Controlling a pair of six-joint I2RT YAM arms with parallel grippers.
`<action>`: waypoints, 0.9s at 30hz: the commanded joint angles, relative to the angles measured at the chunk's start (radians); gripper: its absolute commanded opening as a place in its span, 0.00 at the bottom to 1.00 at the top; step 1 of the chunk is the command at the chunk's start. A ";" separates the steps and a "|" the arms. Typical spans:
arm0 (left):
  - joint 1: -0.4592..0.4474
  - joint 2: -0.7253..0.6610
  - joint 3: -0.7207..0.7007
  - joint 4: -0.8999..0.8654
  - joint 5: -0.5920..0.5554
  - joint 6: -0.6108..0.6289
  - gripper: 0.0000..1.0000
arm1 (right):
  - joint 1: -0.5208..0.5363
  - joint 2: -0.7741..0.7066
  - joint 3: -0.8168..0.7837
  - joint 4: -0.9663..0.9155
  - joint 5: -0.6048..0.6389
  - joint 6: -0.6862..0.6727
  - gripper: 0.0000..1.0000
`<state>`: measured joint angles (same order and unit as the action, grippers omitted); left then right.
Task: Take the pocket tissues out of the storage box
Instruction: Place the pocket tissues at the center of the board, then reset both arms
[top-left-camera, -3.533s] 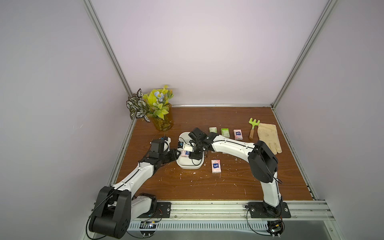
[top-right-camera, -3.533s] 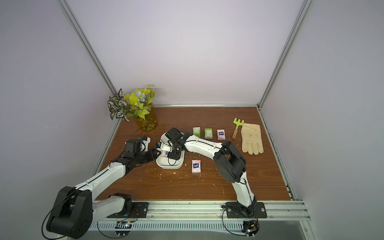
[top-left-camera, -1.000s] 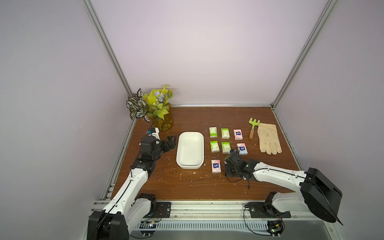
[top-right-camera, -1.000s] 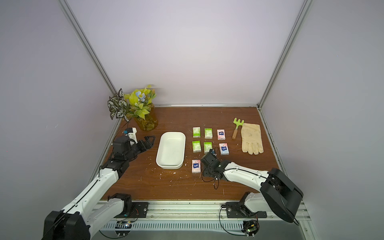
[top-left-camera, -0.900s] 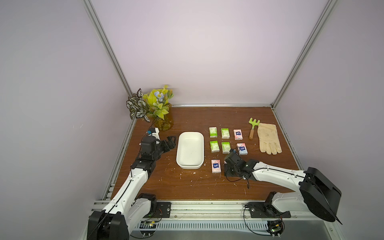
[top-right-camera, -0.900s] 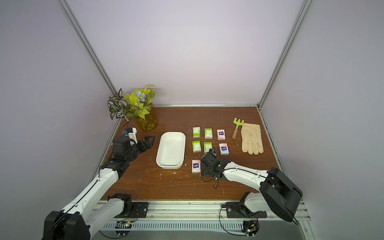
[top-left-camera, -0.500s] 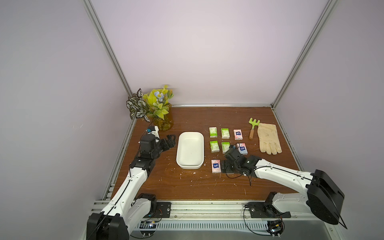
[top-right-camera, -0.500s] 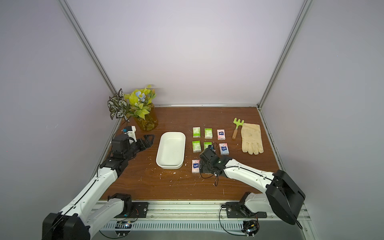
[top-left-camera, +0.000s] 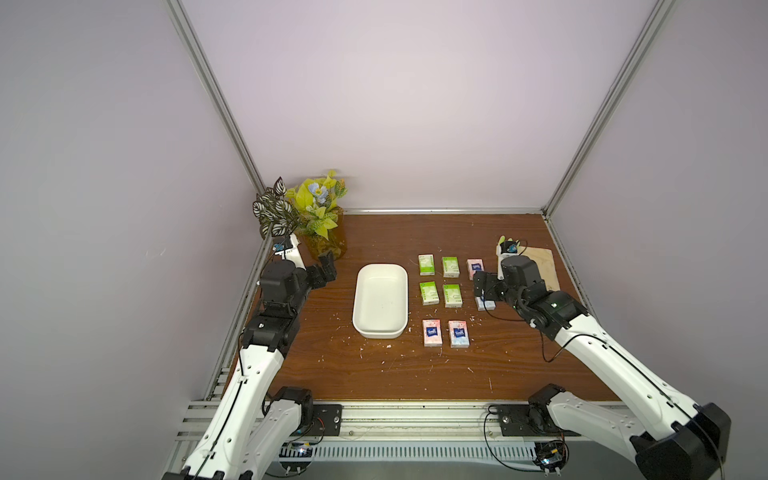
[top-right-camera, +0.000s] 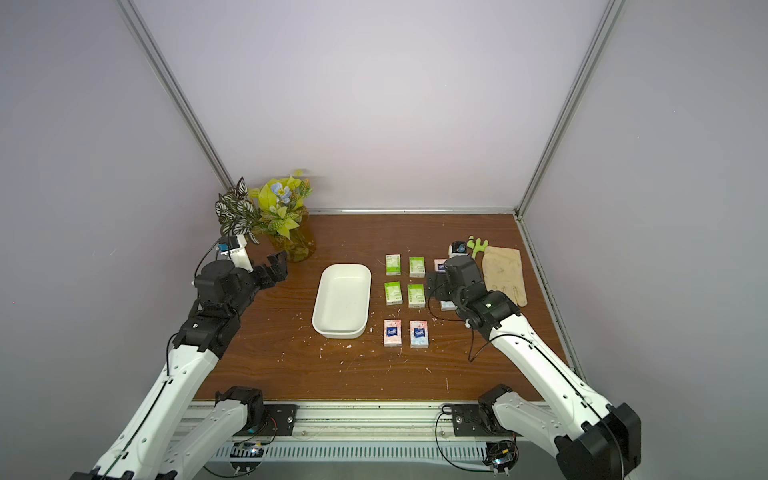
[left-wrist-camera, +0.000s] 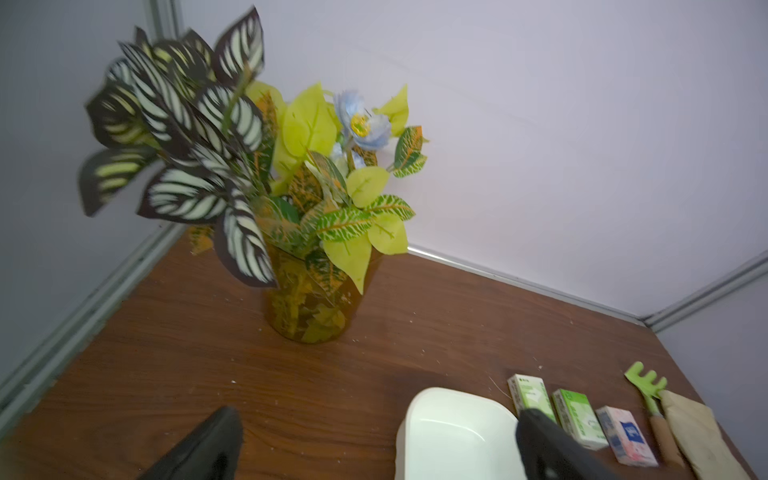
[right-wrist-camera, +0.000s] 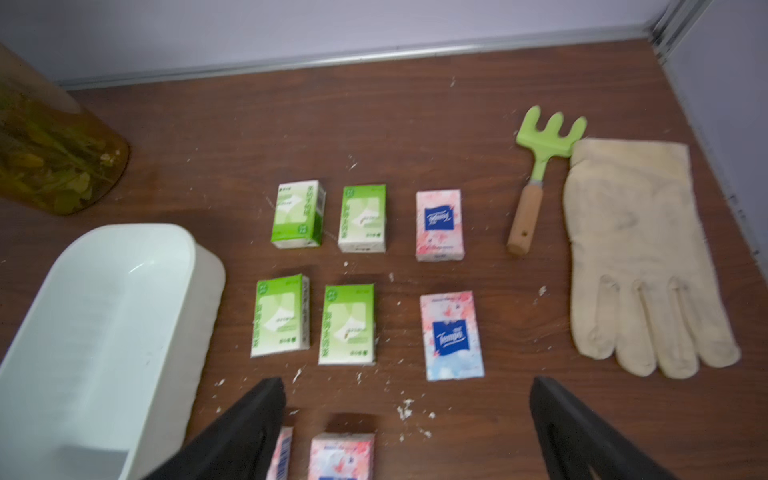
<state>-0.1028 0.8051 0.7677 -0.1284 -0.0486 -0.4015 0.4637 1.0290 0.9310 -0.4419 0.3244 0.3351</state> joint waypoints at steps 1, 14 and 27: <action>0.012 -0.045 0.003 0.002 -0.182 0.087 0.99 | -0.082 -0.039 -0.007 0.117 0.031 -0.171 0.99; 0.012 -0.256 -0.229 0.211 -0.488 0.205 0.99 | -0.502 -0.066 -0.502 0.761 -0.118 -0.202 0.99; 0.012 -0.182 -0.398 0.377 -0.499 0.217 0.99 | -0.542 0.271 -0.769 1.596 -0.143 -0.263 0.99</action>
<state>-0.1020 0.5987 0.3996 0.1688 -0.5400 -0.2008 -0.0746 1.2427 0.1795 0.8364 0.2260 0.1032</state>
